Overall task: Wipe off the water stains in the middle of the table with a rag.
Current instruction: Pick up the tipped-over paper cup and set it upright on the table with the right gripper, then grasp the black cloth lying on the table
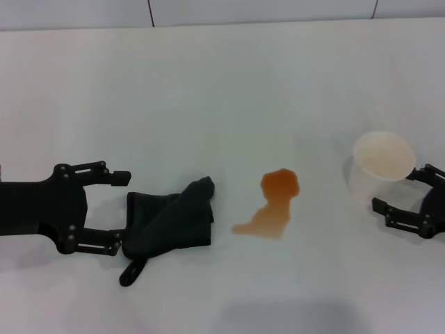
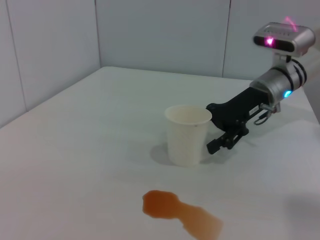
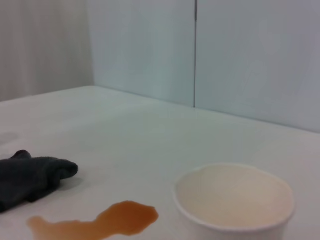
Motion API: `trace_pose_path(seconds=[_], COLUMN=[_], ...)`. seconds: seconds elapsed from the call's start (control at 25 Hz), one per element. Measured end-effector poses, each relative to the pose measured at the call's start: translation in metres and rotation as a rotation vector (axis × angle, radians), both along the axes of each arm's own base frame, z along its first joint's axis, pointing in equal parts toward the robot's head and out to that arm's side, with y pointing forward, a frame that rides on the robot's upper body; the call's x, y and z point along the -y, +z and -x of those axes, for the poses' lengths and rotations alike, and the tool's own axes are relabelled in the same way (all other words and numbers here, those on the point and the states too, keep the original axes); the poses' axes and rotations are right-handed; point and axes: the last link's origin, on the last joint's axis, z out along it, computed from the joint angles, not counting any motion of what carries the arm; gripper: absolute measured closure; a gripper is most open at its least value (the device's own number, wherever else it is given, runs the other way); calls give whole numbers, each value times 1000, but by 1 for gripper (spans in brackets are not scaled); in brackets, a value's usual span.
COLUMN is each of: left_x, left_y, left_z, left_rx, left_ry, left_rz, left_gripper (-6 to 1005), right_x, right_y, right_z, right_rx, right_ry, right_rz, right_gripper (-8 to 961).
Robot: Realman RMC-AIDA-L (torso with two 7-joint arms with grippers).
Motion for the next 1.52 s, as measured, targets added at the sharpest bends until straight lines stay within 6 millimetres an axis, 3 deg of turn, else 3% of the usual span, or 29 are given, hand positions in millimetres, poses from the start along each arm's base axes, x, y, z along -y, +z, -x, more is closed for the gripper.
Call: trace_pose_path(seconds=[0.48,0.84,1.12,1.52], left_x=[2,1,-1,-1], left_y=[0,0,0,0], left_z=[2,1,0,0], left_rx=[-1,-1,-1,0], left_ry=[8,4,1,0], left_rz=[-2,-2,-3,-4], left_gripper=[109,109,109,110], right_x=[36,45,32,-7], right_y=[28,59,65,48], right_z=[-5,3,33,95], right_rx=[-19,-91,-148,-105], right_ry=[39,119,250,416], right_rz=[-85,-171,-128,122], right_gripper=[80,80,80,81])
